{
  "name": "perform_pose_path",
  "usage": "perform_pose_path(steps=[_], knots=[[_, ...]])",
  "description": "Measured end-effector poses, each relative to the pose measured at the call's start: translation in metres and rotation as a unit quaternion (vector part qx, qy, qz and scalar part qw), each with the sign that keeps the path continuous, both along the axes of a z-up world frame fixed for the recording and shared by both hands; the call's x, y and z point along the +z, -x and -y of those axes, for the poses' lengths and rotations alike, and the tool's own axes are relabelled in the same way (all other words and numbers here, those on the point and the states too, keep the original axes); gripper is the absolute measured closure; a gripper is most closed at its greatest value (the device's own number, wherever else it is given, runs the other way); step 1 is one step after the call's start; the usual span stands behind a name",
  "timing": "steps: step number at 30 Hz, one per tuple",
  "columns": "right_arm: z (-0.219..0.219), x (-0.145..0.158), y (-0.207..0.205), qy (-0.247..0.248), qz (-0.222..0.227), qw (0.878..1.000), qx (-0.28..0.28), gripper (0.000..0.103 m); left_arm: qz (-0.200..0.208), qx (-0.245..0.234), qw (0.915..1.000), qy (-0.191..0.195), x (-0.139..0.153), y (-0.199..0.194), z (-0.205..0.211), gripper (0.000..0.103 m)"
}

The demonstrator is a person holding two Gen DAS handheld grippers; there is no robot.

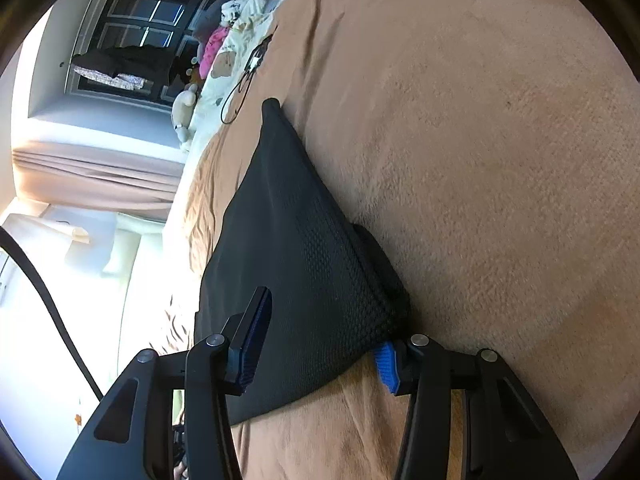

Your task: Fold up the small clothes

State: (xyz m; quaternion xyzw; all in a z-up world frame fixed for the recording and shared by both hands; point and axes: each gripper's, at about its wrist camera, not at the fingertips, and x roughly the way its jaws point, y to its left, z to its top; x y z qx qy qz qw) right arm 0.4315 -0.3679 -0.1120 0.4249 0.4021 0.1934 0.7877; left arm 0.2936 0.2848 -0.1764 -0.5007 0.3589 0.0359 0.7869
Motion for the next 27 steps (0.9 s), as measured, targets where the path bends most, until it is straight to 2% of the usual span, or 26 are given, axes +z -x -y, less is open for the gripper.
perform_pose_path(steps=[2,4,5,6,7,8,11,18,27], knots=[[-0.009,0.001,0.0,0.006,0.001,1.0,0.0,0.061,-0.002,0.007,1.0,-0.007,0.0,-0.001,0.002,0.054],[-0.016,0.007,-0.001,0.009,0.001,1.0,0.004,0.068,-0.008,0.01,0.9997,-0.02,0.0,-0.004,0.004,0.066],[-0.016,0.01,0.002,0.012,0.0,1.0,0.006,0.071,-0.013,0.012,0.9996,-0.023,-0.002,-0.005,0.003,0.083],[-0.017,0.009,0.0,0.018,-0.003,1.0,0.009,0.083,-0.021,0.015,0.9994,-0.022,-0.004,-0.006,0.001,0.095],[-0.015,0.013,0.001,0.02,-0.005,1.0,0.013,0.097,-0.021,0.018,0.9995,-0.016,-0.006,-0.006,-0.001,0.095],[-0.016,0.014,0.001,0.026,-0.007,1.0,0.015,0.101,-0.018,0.021,0.9995,-0.014,-0.006,-0.005,-0.002,0.098],[-0.016,0.031,0.004,0.053,0.006,0.999,0.012,0.103,-0.006,0.025,0.9989,-0.038,0.004,0.0,0.0,0.099],[-0.021,0.054,0.023,0.06,0.029,0.998,0.006,0.103,0.019,0.03,0.9983,-0.046,0.025,0.012,-0.004,0.1],[-0.019,0.053,0.041,0.063,0.032,0.997,0.014,0.103,0.034,0.028,0.9986,-0.029,0.031,0.037,-0.006,0.1]])
